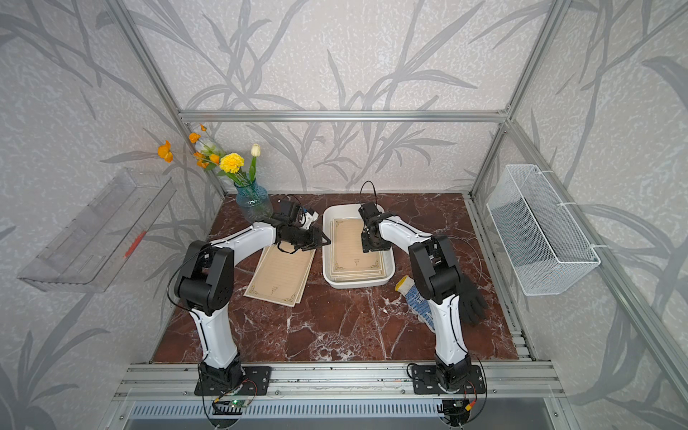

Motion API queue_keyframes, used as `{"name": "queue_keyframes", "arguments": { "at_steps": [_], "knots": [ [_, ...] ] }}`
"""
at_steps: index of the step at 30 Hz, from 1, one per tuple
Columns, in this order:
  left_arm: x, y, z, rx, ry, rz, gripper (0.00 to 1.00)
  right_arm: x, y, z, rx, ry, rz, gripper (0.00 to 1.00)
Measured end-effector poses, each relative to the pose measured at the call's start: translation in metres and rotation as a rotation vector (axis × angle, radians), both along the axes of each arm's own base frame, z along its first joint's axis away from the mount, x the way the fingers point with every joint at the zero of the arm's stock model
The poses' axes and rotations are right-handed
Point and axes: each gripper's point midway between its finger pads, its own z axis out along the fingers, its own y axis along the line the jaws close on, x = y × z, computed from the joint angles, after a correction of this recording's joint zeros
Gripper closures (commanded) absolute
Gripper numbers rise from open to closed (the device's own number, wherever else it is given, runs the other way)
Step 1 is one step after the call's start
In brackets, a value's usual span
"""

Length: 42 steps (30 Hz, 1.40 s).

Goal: Take out the stationery paper from the storage box
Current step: Pick up the stationery paper from the storage box.

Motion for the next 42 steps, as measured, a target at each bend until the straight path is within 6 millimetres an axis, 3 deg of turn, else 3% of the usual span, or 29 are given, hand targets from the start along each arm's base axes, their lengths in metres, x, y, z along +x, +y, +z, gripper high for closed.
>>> {"name": "queue_keyframes", "arguments": {
  "at_steps": [15, 24, 37, 42],
  "knots": [
    [0.0002, -0.0005, 0.0019, 0.0, 0.005, -0.001, 0.51, -0.0006, 0.0017, -0.0001, 0.017, 0.005, -0.021, 0.42],
    [0.0, -0.0005, 0.0019, 0.0, 0.006, -0.002, 0.51, -0.0001, 0.0008, -0.0005, 0.031, 0.011, -0.041, 0.34],
    [-0.0005, -0.0007, 0.0018, -0.002, 0.008, -0.002, 0.51, -0.0013, 0.003, -0.0023, 0.045, 0.021, -0.04, 0.39],
    [-0.001, -0.0014, 0.0023, -0.006, 0.01, -0.005, 0.51, -0.0018, 0.0025, -0.0062, 0.042, 0.029, -0.044, 0.35]
  ]
}}
